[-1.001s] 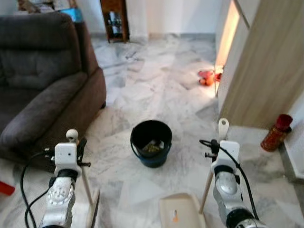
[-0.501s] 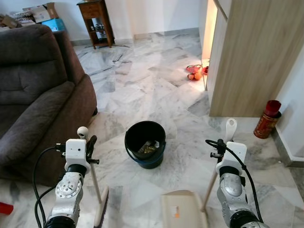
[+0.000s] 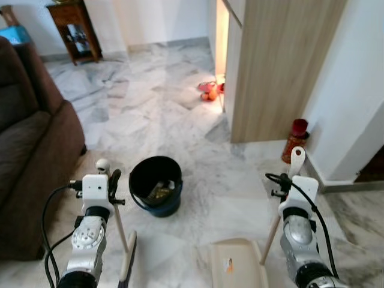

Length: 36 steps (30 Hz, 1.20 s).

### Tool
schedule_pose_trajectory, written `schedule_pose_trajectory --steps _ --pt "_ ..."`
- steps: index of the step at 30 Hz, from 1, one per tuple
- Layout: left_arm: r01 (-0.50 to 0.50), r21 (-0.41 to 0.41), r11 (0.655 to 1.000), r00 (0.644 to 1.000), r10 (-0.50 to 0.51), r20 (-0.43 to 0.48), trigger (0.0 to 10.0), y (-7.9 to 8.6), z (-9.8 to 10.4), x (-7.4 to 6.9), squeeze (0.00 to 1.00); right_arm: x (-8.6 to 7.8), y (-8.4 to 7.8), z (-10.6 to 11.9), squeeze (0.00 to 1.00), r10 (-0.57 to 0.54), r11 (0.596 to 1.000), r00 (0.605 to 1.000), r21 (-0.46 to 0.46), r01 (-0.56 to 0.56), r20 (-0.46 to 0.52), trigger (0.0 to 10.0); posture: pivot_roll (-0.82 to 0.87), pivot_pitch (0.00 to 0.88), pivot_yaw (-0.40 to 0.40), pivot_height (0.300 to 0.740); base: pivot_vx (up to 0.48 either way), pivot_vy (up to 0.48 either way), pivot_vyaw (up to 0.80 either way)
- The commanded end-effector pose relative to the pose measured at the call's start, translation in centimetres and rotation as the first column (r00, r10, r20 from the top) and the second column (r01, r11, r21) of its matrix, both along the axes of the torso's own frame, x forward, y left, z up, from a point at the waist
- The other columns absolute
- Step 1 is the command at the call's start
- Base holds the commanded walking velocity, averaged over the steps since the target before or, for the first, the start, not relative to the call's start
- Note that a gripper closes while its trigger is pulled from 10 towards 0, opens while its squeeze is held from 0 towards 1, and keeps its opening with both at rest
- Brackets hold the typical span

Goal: Sweep floor

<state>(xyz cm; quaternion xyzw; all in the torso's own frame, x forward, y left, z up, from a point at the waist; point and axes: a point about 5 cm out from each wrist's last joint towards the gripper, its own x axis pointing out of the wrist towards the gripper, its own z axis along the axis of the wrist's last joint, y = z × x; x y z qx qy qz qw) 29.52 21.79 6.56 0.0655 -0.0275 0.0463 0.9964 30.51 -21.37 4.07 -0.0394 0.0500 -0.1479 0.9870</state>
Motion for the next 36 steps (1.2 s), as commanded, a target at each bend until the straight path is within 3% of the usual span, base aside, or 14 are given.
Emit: schedule_pose_trajectory --steps 1,13,31,36 --pt "-0.043 0.039 0.998 0.998 0.042 0.035 10.0 1.43 0.81 -0.08 0.0 0.82 0.79 0.67 0.0 0.029 1.0 0.999 0.003 -0.029 0.016 10.0 0.0 0.0 0.061 0.74 0.0 0.0 -0.8" --pt "-0.053 0.05 0.997 0.998 0.051 0.041 10.0 1.24 0.81 0.08 0.0 1.09 1.01 0.77 0.0 0.051 0.999 0.999 -0.003 -0.051 0.004 10.0 0.02 0.0 0.041 0.74 0.0 -0.089 -0.8" --pt "-0.048 0.065 0.997 0.998 0.045 0.039 10.0 1.09 0.89 0.28 0.0 1.23 1.22 0.8 0.0 0.054 0.999 0.999 0.001 -0.054 0.001 10.0 0.02 0.0 0.043 0.74 0.0 -0.311 -0.8" --pt "-0.051 0.048 0.998 0.998 0.049 0.041 10.0 0.9 0.75 0.15 0.0 1.21 1.17 0.76 0.0 0.056 0.998 0.998 -0.001 -0.056 -0.002 10.0 0.02 0.0 0.034 0.74 0.0 0.0 -0.8"
